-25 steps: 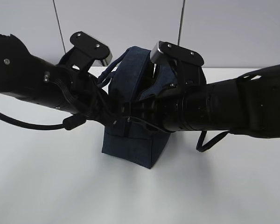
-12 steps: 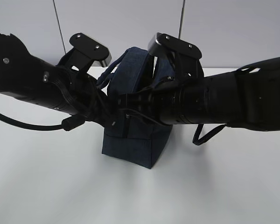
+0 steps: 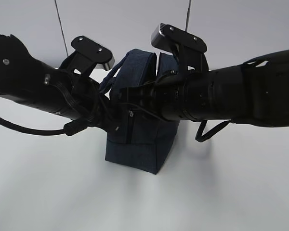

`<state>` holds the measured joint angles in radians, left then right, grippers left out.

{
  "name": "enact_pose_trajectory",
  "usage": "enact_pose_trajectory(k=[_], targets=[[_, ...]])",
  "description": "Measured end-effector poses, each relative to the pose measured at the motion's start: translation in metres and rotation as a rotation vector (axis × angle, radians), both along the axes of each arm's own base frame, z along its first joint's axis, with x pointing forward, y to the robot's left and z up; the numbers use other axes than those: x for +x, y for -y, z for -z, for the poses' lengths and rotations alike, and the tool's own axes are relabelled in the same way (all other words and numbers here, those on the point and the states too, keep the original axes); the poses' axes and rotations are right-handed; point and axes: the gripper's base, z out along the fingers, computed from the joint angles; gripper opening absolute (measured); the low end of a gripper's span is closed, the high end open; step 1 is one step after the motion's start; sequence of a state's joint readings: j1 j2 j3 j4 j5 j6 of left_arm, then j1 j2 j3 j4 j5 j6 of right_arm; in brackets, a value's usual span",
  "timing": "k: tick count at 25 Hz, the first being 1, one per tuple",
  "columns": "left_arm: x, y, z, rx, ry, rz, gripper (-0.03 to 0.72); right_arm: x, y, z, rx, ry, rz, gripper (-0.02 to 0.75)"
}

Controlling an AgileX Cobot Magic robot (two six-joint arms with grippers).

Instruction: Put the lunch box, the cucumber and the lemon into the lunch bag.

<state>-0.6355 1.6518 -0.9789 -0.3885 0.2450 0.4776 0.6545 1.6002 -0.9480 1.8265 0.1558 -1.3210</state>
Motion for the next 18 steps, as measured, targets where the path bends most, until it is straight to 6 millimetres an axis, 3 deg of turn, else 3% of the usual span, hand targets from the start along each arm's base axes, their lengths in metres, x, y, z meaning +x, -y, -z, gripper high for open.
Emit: enact_pose_trajectory(k=[18], targets=[[-0.0022,0.0003,0.0007,0.005,-0.036,0.007,-0.004,0.0016,-0.0001,-0.0023,-0.002,0.010,0.007,0.000]])
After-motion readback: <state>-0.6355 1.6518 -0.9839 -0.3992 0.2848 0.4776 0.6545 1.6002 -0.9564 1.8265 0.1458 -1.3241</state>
